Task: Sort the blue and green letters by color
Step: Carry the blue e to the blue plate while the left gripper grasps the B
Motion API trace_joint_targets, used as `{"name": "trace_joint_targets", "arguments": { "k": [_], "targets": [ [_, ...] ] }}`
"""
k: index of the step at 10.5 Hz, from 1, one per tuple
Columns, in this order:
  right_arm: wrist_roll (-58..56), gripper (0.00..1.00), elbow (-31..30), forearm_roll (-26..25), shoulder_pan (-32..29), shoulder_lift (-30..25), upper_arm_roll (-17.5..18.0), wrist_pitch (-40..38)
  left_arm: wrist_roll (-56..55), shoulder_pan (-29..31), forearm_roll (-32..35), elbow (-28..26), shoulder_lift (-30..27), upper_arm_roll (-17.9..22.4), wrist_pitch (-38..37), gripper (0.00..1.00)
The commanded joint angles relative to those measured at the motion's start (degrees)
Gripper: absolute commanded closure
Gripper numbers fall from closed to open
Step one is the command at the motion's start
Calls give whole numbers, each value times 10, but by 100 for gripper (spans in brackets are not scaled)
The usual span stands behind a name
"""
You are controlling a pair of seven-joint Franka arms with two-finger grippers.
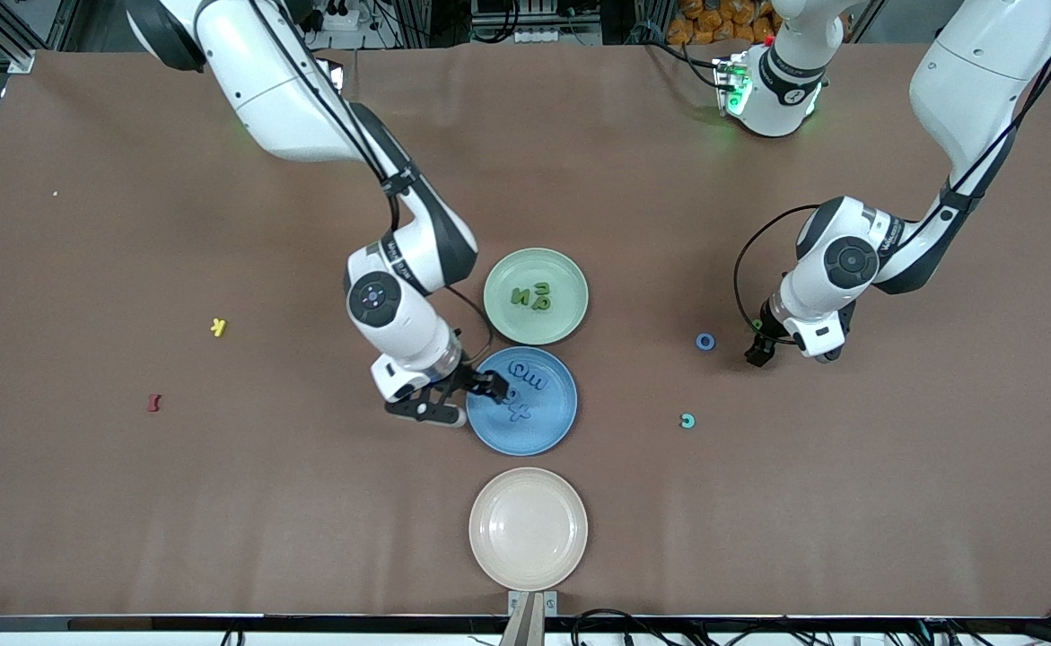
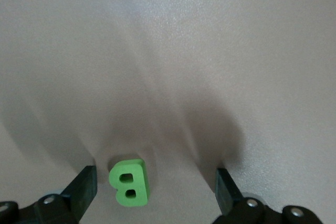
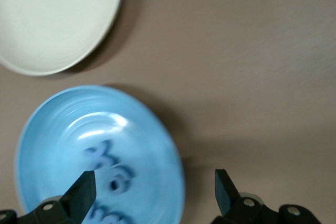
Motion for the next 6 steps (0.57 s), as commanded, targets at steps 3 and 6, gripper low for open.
{"name": "trace_joint_targets", "arguments": {
  "k": [3,6],
  "targets": [
    [-93,0,15,-48,-73,-11,-35,-93,-40,-5,21,0,-11,3,5,0],
    [-180,0,15,-76,-147,-27,-35,-109,-40,-6,21,0,-10,3,5,0]
  ]
}}
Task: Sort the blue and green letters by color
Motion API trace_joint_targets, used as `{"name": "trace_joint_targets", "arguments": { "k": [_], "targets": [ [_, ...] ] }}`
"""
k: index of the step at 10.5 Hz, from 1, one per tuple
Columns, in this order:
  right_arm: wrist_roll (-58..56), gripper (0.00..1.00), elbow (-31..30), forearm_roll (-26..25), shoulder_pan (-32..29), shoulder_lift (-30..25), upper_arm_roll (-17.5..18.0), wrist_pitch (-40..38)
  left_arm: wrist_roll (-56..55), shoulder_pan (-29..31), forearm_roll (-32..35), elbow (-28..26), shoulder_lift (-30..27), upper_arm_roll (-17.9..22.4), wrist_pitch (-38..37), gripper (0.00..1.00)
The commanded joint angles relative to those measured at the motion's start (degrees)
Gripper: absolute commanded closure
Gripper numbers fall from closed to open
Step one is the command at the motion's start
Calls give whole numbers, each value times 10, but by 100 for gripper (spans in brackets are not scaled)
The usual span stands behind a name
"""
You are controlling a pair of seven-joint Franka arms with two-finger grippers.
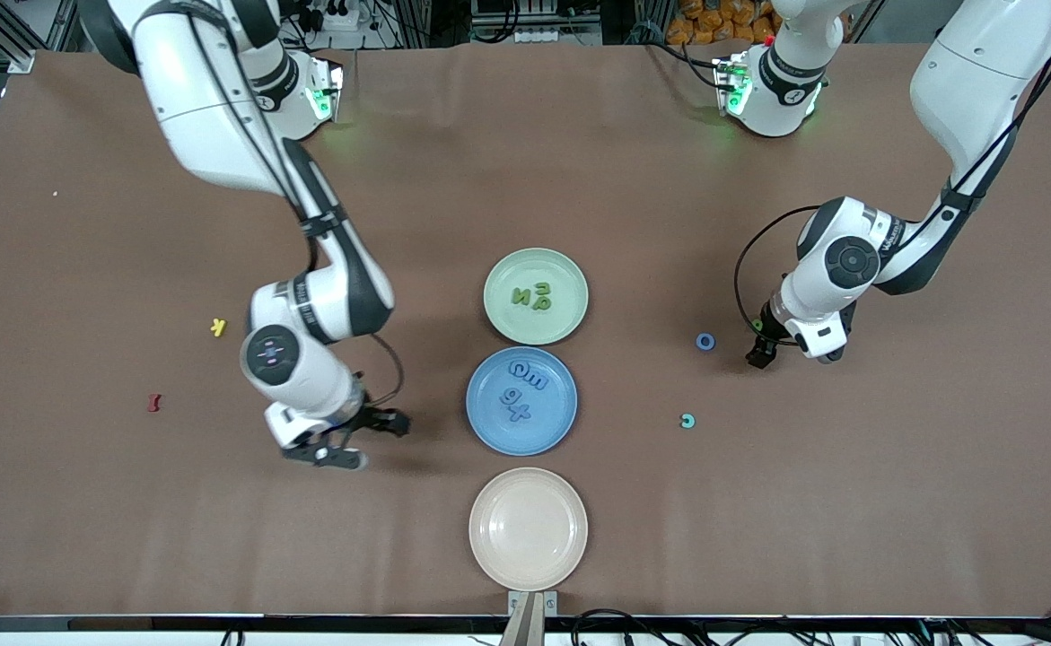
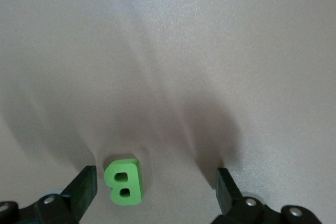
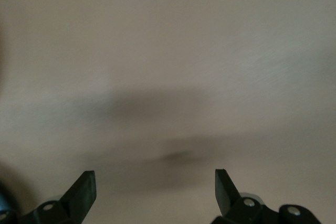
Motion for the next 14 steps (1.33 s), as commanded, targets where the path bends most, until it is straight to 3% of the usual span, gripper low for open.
{"name": "trace_joint_targets", "arguments": {
  "k": [1,2,3,4,5,8,11,14],
  "targets": [
    [-106,0,-1,-21,-78,-26,8,-18,-22,-5,20,-4,-9,3,4,0],
    [-150,0,-1,-19,-108,-32,9,-22,-21,-6,22,-3,-9,3,4,0],
    [-188,0,-1,-21,-129,-32,8,-22,-21,-7,22,-4,-9,3,4,40],
    [-217,0,-1,-22,-150,-33,7,-22,-21,-7,22,-4,-9,3,4,90],
    [-250,0,-3,-22,-170,-40,7,-22,-22,-9,22,-4,-9,3,3,100],
    [-328,0,-4,-22,-223,-80,7,-53,-19,-13,22,-3,-14,3,1,100],
    [-344,0,-7,-22,-252,-153,7,-134,1,-28,22,22,-19,-2,1,100],
    [-339,0,-25,-23,-253,-226,7,-209,-13,-30,11,67,-27,-46,0,100]
  ]
}}
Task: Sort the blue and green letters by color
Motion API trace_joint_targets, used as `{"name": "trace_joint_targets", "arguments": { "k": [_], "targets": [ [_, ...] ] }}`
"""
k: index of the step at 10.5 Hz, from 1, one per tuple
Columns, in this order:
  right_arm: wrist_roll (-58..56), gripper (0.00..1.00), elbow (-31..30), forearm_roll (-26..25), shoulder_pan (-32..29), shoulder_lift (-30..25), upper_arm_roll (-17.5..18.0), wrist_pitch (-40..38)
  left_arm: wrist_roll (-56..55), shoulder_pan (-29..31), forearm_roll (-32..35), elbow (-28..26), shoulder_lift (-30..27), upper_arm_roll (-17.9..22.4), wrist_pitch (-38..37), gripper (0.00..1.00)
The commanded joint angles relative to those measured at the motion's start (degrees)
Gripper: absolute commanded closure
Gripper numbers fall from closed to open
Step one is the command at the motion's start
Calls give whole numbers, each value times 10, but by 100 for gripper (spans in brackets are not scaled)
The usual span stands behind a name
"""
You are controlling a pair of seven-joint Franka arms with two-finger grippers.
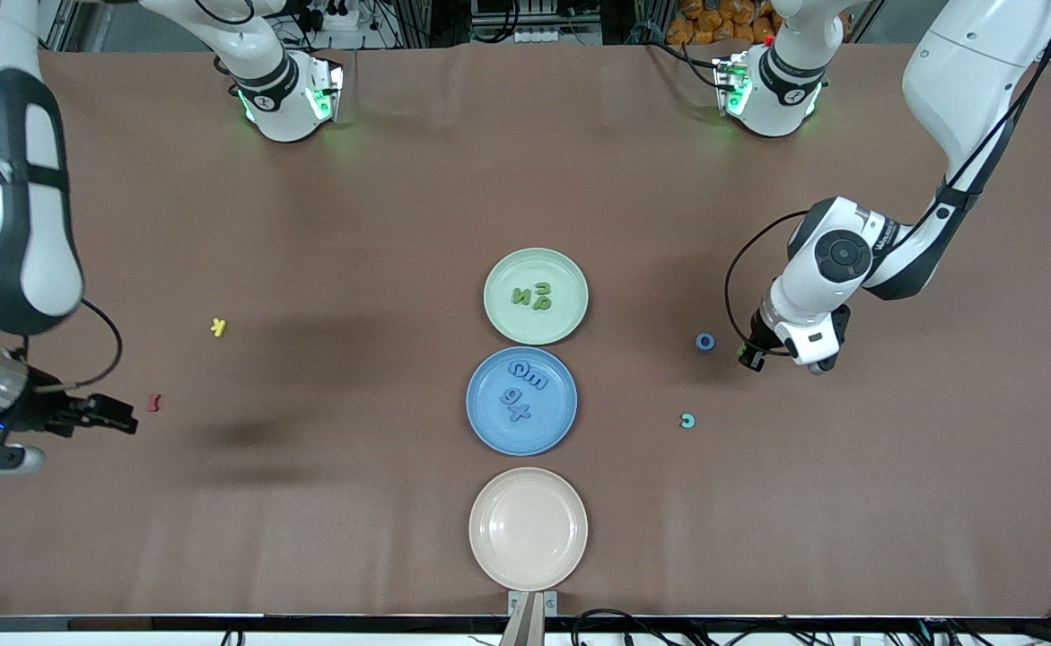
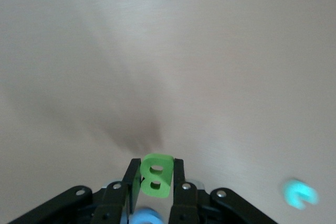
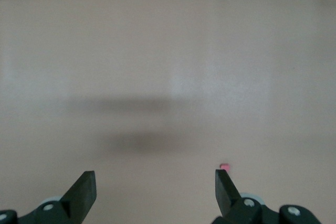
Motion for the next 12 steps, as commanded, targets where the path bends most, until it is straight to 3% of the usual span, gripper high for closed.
{"name": "trace_joint_targets", "arguments": {
  "k": [1,4,10,11,12],
  "targets": [
    [9,0,-60,-13,-5,-98,10,-48,-23,-11,6,23,-13,-45,-8,100],
    [61,0,-132,-13,-5,-202,8,-84,-68,-90,6,35,-9,-63,-8,100],
    [78,0,-139,-50,3,-303,-2,-194,-229,-287,9,94,24,-58,-8,100],
    [78,0,-138,-65,8,-311,-4,-198,-229,-289,9,93,27,-58,-9,73],
    [78,0,-118,-77,20,-309,-8,-212,-227,-286,11,95,30,-58,-8,30]
  ]
}}
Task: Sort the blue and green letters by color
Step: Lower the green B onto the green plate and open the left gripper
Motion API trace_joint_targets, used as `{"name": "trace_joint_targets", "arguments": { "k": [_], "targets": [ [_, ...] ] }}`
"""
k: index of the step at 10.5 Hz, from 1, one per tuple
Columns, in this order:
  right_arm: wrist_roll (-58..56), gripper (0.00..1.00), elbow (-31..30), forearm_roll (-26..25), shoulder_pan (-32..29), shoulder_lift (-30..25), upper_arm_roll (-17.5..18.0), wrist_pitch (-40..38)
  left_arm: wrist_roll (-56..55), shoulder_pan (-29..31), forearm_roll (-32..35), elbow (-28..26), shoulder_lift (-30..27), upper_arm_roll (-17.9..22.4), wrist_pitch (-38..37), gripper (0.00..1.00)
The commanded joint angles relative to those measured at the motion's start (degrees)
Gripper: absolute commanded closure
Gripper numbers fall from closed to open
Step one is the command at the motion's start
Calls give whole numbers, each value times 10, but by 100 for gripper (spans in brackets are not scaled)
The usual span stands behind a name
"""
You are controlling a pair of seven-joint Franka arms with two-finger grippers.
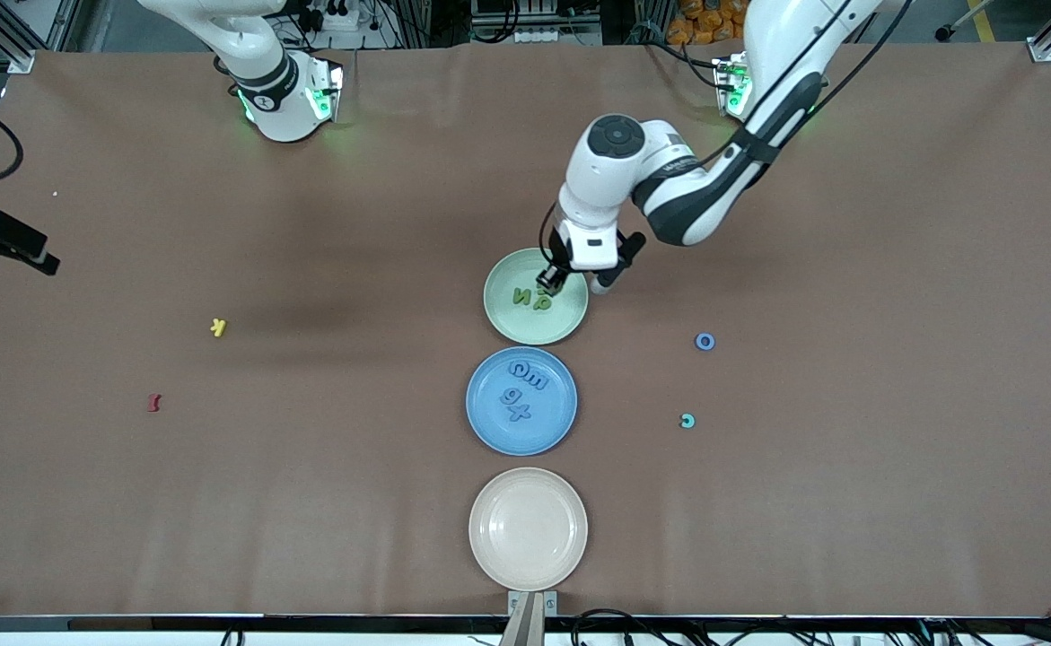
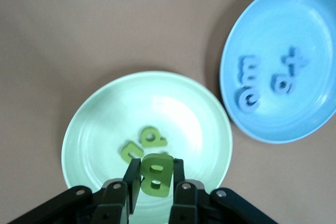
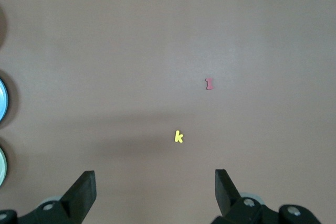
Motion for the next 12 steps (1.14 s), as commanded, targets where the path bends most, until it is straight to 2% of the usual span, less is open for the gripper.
{"name": "trace_joint_targets", "arguments": {
  "k": [1,2,4,6,8,12],
  "targets": [
    [16,0,34,-38,30,-15,-21,-51,-4,3,14,12,16,6,-7,0],
    [33,0,63,-37,38,-8,-26,-76,-4,7,14,13,14,6,-29,0],
    [38,0,89,-36,32,8,-24,-80,30,25,16,16,7,8,-55,0],
    [39,0,138,-36,37,50,-25,-90,97,73,16,16,-8,9,-84,0],
    [39,0,143,-33,39,58,-25,-80,215,133,14,18,-31,5,-154,0],
    [41,0,144,-33,43,60,-24,-77,425,199,8,19,-42,4,-165,0]
  ]
}}
